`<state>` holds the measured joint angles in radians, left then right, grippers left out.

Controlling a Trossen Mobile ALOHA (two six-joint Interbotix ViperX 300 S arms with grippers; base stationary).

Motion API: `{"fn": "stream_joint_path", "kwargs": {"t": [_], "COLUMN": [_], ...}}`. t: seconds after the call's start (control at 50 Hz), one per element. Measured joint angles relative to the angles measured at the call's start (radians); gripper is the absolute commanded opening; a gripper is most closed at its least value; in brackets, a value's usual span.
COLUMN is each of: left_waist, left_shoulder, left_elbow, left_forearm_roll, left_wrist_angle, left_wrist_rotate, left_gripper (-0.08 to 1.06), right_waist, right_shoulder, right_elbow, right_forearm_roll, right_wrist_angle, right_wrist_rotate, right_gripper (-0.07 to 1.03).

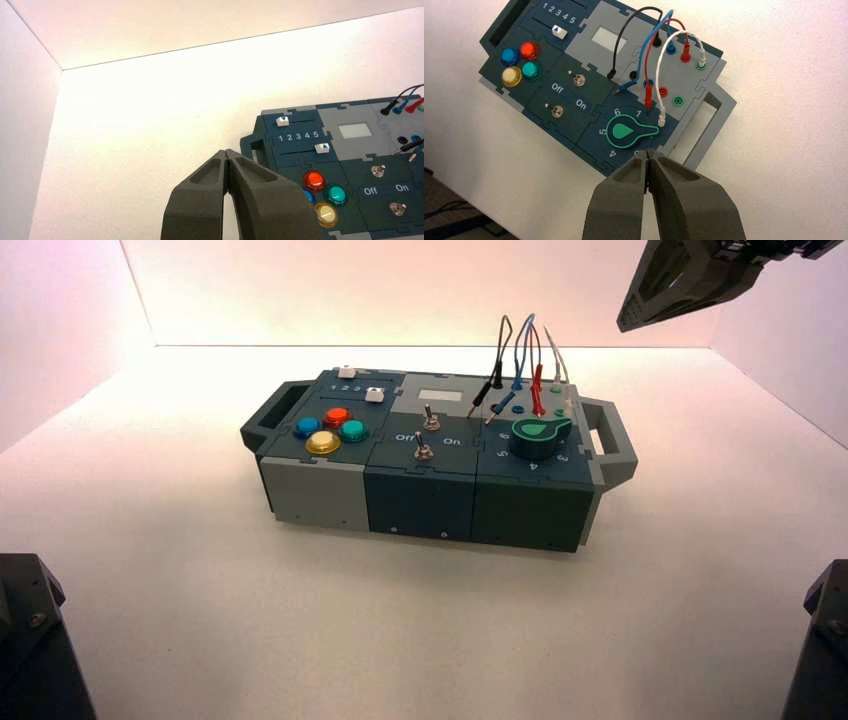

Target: Insert the blue wire.

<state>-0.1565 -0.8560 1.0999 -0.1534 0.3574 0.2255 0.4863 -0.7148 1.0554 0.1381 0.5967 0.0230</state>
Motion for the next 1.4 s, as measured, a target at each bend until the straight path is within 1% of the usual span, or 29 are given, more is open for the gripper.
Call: {"fn": "stream_joint_path", "kwargs": {"t": [0.28, 0.44, 0.58, 0.62, 0.7, 0.74, 0.8, 0.82, 0.84, 0.86, 0.9, 0.92, 0.98, 1.0, 1.1, 1.12, 1.18, 1.3, 1.4], "left_waist": [0.002, 0.0, 0.0, 0.0, 0.002, 0.0, 0.0, 0.0, 0.002, 0.002, 0.0, 0.0, 0.0, 0.0, 0.0, 0.0, 0.0, 0.0, 0.0], "left_shoulder": [-0.002, 0.0, 0.003, 0.005, 0.009, 0.011, 0.017, 0.018, 0.02, 0.02, 0.021, 0.021, 0.021, 0.021, 0.02, 0.02, 0.018, 0.014, 0.015], "left_elbow": [0.0, 0.0, 0.0, 0.0, 0.002, 0.0, 0.0, -0.002, -0.003, -0.003, -0.003, -0.003, -0.003, -0.003, -0.003, -0.003, -0.003, -0.003, -0.003], "left_forearm_roll": [0.0, 0.0, 0.0, 0.0, 0.0, 0.0, 0.0, 0.0, 0.0, 0.0, 0.0, 0.0, 0.0, 0.0, -0.002, -0.002, -0.003, -0.006, -0.008], "left_wrist_angle": [0.0, 0.0, 0.0, 0.0, 0.0, 0.0, -0.002, 0.0, 0.0, 0.0, 0.0, 0.0, -0.002, 0.0, 0.0, 0.0, -0.002, 0.0, 0.0], "left_wrist_rotate": [0.0, 0.0, 0.0, 0.0, 0.0, 0.0, 0.0, 0.0, 0.0, 0.0, 0.0, 0.0, 0.0, 0.0, 0.0, 0.0, 0.0, 0.0, 0.0], "left_gripper": [-0.03, -0.03, -0.03, -0.03, -0.03, -0.03, -0.03, -0.03, -0.03, -0.03, -0.03, -0.03, -0.03, -0.03, -0.03, -0.03, -0.03, -0.03, -0.03], "right_waist": [0.002, 0.015, 0.115, 0.164, 0.212, 0.235, 0.245, 0.249, 0.249, 0.249, 0.249, 0.249, 0.25, 0.249, 0.245, 0.239, 0.221, 0.187, 0.179], "right_shoulder": [0.0, 0.005, 0.052, 0.077, 0.103, 0.124, 0.143, 0.149, 0.153, 0.153, 0.158, 0.16, 0.158, 0.158, 0.16, 0.16, 0.164, 0.181, 0.201], "right_elbow": [0.0, 0.0, -0.017, -0.034, -0.052, -0.071, -0.083, -0.087, -0.089, -0.089, -0.092, -0.092, -0.092, -0.092, -0.075, -0.063, -0.044, -0.014, 0.0], "right_forearm_roll": [0.0, 0.014, 0.046, 0.057, 0.075, 0.097, 0.12, 0.133, 0.144, 0.144, 0.176, 0.201, 0.242, 0.267, 0.325, 0.347, 0.38, 0.423, 0.44], "right_wrist_angle": [0.0, 0.0, 0.003, 0.009, 0.012, 0.012, 0.011, 0.009, 0.008, 0.008, -0.003, -0.012, -0.031, -0.048, -0.097, -0.115, -0.141, -0.167, -0.176], "right_wrist_rotate": [0.0, 0.0, -0.002, -0.002, -0.002, -0.002, -0.002, -0.002, 0.0, 0.0, 0.002, 0.002, 0.003, 0.003, 0.003, 0.003, 0.003, 0.003, 0.003], "right_gripper": [-0.02, -0.02, -0.02, -0.01, 0.04, 0.1, 0.17, 0.19, 0.19, 0.19, 0.19, 0.19, 0.19, 0.19, 0.19, 0.19, 0.19, 0.23, 0.32]}}
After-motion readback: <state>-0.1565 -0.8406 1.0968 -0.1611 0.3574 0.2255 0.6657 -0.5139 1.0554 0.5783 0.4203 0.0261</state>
